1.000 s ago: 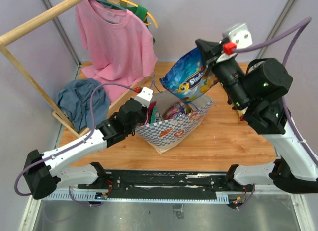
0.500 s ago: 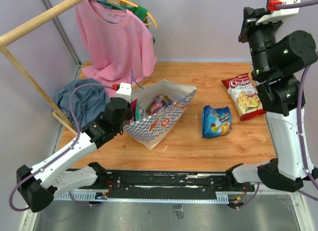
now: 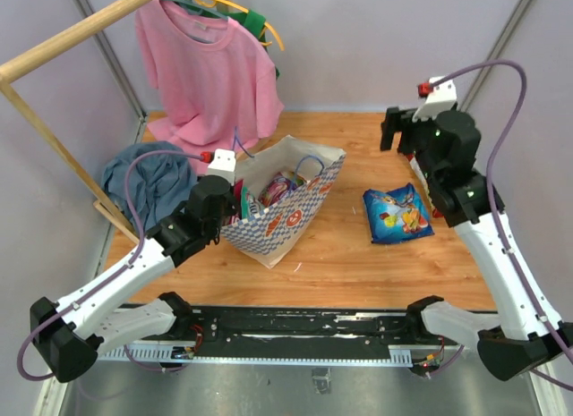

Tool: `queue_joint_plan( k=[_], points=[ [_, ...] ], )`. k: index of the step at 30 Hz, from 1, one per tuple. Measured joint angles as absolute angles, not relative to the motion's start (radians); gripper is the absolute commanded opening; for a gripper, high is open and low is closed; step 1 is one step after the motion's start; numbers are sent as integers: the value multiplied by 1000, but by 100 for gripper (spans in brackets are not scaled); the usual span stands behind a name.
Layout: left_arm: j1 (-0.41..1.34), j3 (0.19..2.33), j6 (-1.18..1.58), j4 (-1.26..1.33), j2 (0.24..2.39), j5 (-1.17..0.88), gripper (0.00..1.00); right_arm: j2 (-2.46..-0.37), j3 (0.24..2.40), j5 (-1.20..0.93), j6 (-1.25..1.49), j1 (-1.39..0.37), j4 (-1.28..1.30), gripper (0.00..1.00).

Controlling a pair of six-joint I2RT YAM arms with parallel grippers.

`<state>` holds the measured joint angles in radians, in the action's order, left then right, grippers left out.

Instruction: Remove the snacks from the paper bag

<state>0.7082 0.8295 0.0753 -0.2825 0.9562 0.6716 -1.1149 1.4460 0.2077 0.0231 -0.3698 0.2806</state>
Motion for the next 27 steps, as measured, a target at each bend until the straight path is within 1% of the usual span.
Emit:
queue_joint_plan(
  k=[1,2,4,11,15,17,21,24,27],
  points=[
    [708,830,75,-282,957,670,1,-1099,1394,207,42,-366,297,98],
    [708,830,75,-281,958,668,1,-1082,1340,206,64,-363,323,100],
    [708,830,75,-279,959,662,1,-1048,1252,204,117,-361,375,98],
    [708,830,77,-279,959,629,1,-887,953,260,373,-359,608,98],
    [707,830,89,-278,961,589,0,-873,838,278,538,-359,694,98],
    [707,830,96,-278,967,570,1,-902,786,279,601,-359,710,98],
    [706,830,105,-276,979,540,1,-1009,738,267,635,-359,674,99],
    [704,830,110,-275,979,525,0,-1088,747,242,609,-359,606,100],
    [703,830,112,-275,979,516,1,-1216,831,238,551,-359,583,99]
  ],
)
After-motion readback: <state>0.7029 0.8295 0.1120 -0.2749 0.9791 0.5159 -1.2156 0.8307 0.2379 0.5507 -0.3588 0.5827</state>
